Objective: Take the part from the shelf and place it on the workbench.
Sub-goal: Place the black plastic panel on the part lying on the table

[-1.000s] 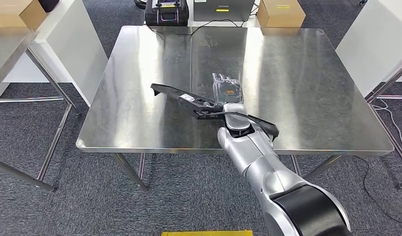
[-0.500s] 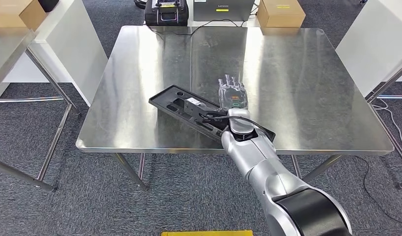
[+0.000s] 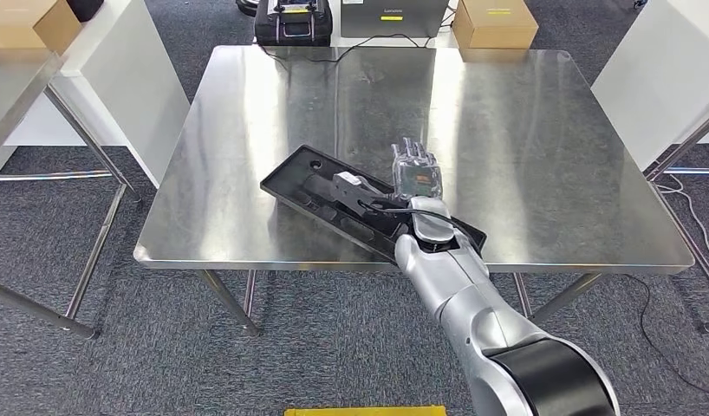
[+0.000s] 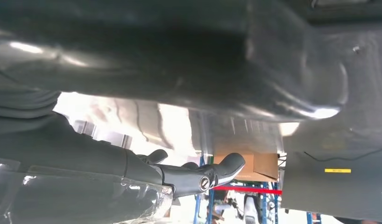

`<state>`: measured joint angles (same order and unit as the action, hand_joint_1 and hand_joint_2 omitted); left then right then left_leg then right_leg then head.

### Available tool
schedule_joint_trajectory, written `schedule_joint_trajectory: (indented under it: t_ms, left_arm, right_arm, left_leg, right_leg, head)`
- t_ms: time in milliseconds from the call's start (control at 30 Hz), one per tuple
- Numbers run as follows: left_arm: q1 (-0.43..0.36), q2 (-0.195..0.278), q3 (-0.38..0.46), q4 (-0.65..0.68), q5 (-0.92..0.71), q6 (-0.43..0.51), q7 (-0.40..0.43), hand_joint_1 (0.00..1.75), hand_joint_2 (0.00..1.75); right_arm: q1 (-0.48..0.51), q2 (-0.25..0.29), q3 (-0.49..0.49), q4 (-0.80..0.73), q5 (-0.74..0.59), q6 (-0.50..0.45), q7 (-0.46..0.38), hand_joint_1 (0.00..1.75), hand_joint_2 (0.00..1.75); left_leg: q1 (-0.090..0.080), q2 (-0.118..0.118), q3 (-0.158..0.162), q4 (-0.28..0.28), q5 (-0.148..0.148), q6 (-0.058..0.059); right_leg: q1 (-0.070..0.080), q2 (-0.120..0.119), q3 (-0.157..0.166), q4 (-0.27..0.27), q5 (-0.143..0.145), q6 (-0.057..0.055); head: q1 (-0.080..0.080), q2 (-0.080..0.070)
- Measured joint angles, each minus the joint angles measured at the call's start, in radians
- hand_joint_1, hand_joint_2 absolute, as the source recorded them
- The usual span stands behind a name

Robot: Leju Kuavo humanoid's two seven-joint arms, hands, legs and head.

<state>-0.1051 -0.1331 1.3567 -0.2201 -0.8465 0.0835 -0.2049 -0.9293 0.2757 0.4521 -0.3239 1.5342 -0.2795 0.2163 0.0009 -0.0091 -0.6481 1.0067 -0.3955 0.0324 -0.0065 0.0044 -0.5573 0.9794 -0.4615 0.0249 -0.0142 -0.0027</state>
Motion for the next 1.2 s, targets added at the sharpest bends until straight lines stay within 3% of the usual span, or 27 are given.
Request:
schedule_joint_trajectory:
  t_ms: [133,200,267,333,467,600,700,800,933,1000,1067,1133,1200]
  left_arm:
    - [0.000,-0.002,0.008,0.000,0.004,0.006,0.000,0.00,0.00]
    - [0.000,-0.004,0.014,0.000,0.013,0.016,-0.002,0.00,0.00]
    - [0.000,-0.008,0.022,0.000,0.029,0.028,-0.006,0.00,0.00]
    - [0.001,-0.015,0.033,0.000,0.050,0.040,-0.013,0.00,0.00]
    - [0.007,-0.027,0.055,0.000,0.072,0.053,-0.027,0.00,0.00]
    - [0.015,-0.030,0.067,0.000,0.079,0.032,-0.055,0.00,0.00]
    - [0.018,-0.029,0.070,0.000,0.082,0.016,-0.057,0.00,0.00]
    - [0.018,-0.027,0.072,0.000,0.085,0.022,-0.027,0.00,0.00]
    - [0.018,-0.026,0.073,0.000,0.085,0.029,-0.010,0.00,0.00]
    - [0.017,-0.025,0.077,0.000,0.088,0.047,0.033,0.00,0.00]
    - [0.017,-0.028,0.089,0.000,0.101,0.074,0.084,0.00,0.00]
    - [0.016,-0.035,0.102,0.001,0.115,0.092,0.103,0.00,0.00]
    - [0.014,-0.041,0.109,0.001,0.121,0.100,0.103,0.00,0.00]
  right_arm:
    - [0.007,0.006,-0.034,-0.009,-0.071,-0.062,-0.059,0.00,0.00]
    - [0.019,0.019,-0.090,-0.043,-0.197,-0.158,-0.182,0.00,0.00]
    - [0.052,0.038,-0.158,-0.146,-0.341,-0.194,-0.323,0.00,0.00]
    - [0.126,0.054,-0.190,-0.355,-0.453,-0.145,-0.413,0.00,0.00]
    - [0.301,0.052,-0.188,-0.863,-0.595,-0.066,-0.476,0.00,0.00]
    - [0.474,-0.007,-0.170,-1.252,-0.808,-0.061,-0.607,0.00,0.00]
    - [0.629,-0.066,-0.150,-1.443,-0.920,-0.036,-0.721,0.00,0.00]
    - [0.750,-0.103,-0.133,-1.533,-0.985,-0.014,-0.791,0.00,0.00]
    - [0.791,-0.112,-0.129,-1.554,-1.009,-0.008,-0.808,0.00,0.00]
    - [0.887,-0.127,-0.131,-1.582,-1.073,0.013,-0.836,0.00,0.00]
    - [1.021,-0.133,-0.169,-1.589,-1.165,0.059,-0.852,0.00,0.00]
    - [1.095,-0.127,-0.217,-1.570,-1.212,0.090,-0.853,0.00,0.00]
    - [1.112,-0.124,-0.238,-1.553,-1.214,0.095,-0.858,0.00,0.00]
  left_leg:
    - [0.000,0.000,0.000,0.000,0.000,0.000]
    - [0.000,0.000,0.000,0.000,0.000,0.000]
    - [0.000,-0.001,0.000,0.000,0.000,0.000]
    - [0.000,-0.003,0.000,0.000,0.000,0.000]
    - [0.000,-0.007,0.000,0.000,-0.003,-0.001]
    - [-0.001,-0.007,0.004,0.000,-0.009,0.000]
    - [-0.003,-0.007,0.007,0.001,-0.012,0.000]
    - [-0.005,-0.007,0.010,0.001,-0.015,0.002]
    - [-0.006,-0.007,0.011,0.001,-0.017,0.003]
    - [-0.008,-0.007,0.015,0.002,-0.021,0.006]
    - [-0.014,-0.007,0.019,0.005,-0.027,0.016]
    - [-0.015,-0.006,0.026,0.000,-0.025,0.029]
    - [-0.010,-0.002,0.033,-0.010,-0.018,0.038]
  right_leg:
    - [0.000,0.000,0.000,0.000,0.000,0.000]
    - [0.000,0.000,0.000,0.000,0.000,0.000]
    - [0.000,-0.001,0.000,0.000,0.000,0.000]
    - [0.000,-0.002,0.000,0.000,-0.001,0.000]
    - [-0.001,-0.005,-0.003,-0.001,-0.004,0.001]
    - [-0.003,-0.005,-0.001,-0.002,-0.009,0.004]
    - [-0.004,-0.005,0.008,-0.003,-0.010,0.006]
    - [-0.006,-0.005,0.012,-0.003,-0.011,0.009]
    - [-0.006,-0.005,0.014,-0.003,-0.012,0.010]
    - [-0.009,-0.004,0.017,-0.003,-0.015,0.013]
    - [-0.014,-0.004,0.023,-0.005,-0.019,0.022]
    - [-0.016,-0.004,0.028,-0.002,-0.025,0.029]
    - [-0.015,-0.004,0.012,0.049,-0.060,0.025]
  head:
    - [0.000,0.000]
    - [0.000,0.000]
    - [0.000,0.000]
    - [0.000,0.000]
    - [0.000,0.000]
    - [0.000,0.000]
    - [0.000,0.000]
    - [0.000,0.000]
    - [0.000,0.000]
    - [0.000,0.000]
    - [0.000,0.000]
    - [0.000,0.000]
    - [0.001,0.000]
